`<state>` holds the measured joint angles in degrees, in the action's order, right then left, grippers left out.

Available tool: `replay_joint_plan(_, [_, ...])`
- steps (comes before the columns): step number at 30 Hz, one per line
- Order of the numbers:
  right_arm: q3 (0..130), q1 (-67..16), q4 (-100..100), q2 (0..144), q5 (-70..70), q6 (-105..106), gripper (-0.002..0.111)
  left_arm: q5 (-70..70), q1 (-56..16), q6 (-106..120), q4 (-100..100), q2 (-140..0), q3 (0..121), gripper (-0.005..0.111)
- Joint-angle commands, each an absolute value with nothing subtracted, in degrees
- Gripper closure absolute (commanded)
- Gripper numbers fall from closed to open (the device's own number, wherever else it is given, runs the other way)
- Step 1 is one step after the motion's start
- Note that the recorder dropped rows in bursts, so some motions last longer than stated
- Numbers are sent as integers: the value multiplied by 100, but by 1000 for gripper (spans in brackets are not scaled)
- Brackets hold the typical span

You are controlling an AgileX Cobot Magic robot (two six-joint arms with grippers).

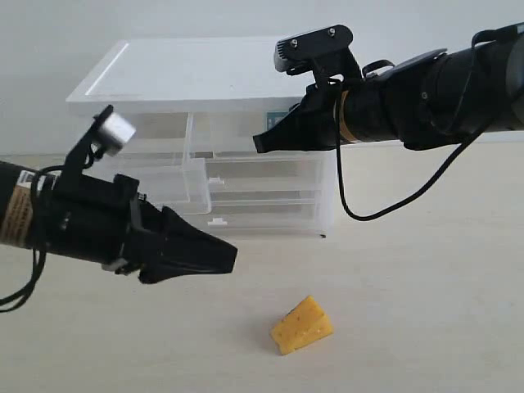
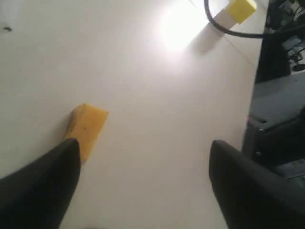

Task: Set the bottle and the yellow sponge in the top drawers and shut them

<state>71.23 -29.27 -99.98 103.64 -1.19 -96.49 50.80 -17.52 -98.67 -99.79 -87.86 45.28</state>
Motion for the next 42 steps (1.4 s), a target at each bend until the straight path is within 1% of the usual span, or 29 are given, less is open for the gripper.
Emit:
replay_joint_plan(1, [7159, -2910, -9995, 10355, -101, -9653, 108, 4259, -2303, -9283, -9995, -9118, 4399, 36])
replay_joint_plan(4, [7159, -2910, -9995, 10355, -90, -9653, 108, 4104, -2739, -8815, -9995, -9469, 4453, 36])
replay_joint_plan(9, [7159, -2910, -9995, 10355, -92, -9591, 108, 2726, -3475, -8205, -9995, -9912, 4558, 36])
replay_joint_plan(11, [7159, -2910, -9995, 10355, -92, -9577, 108, 2388, -3674, -8102, -9995, -10109, 4674, 36])
replay_joint_plan(14, [7159, -2910, -9995, 10355, -92, -9577, 108, 2304, -3848, -8007, -9995, -10406, 4961, 36])
replay_joint_plan(17, [7159, -2910, -9995, 10355, -92, -9587, 108, 2317, -3867, -7997, -9587, -10772, 5356, 36])
replay_joint_plan(23, [7159, -2910, -9995, 10355, -103, -9587, 108, 2728, -3867, -7997, -9577, -11479, 6141, 36])
replay_joint_plan(27, [7159, -2910, -9995, 10355, -104, -9576, 108, 2810, -3867, -7997, -9643, -11770, 6418, 36])
replay_joint_plan(31, [7159, -2910, -9995, 10355, -111, -9563, 108, 3287, -3889, -8008, -9790, -11942, 6530, 36])
replay_joint_plan(36, [7159, -2910, -9995, 10355, -111, -9553, 108, 2690, -3957, -8176, -9956, -12136, 6539, 37])
replay_joint_plan(37, [7159, -2910, -9995, 10355, -111, -9553, 108, 2602, -3957, -8346, -9995, -12136, 6539, 40])
replay_joint_plan(38, [7159, -2910, -9995, 10355, -111, -9553, 108, 2544, -3957, -8443, -9995, -12123, 6539, 45])
replay_joint_plan(39, [7159, -2910, -9995, 10355, -111, -9553, 108, 2544, -3957, -8440, -9995, -12114, 6539, 52])
replay_joint_plan(42, [7159, -2910, -9995, 10355, -111, -9553, 108, 2568, -3957, -8440, -9995, -11993, 6539, 80])
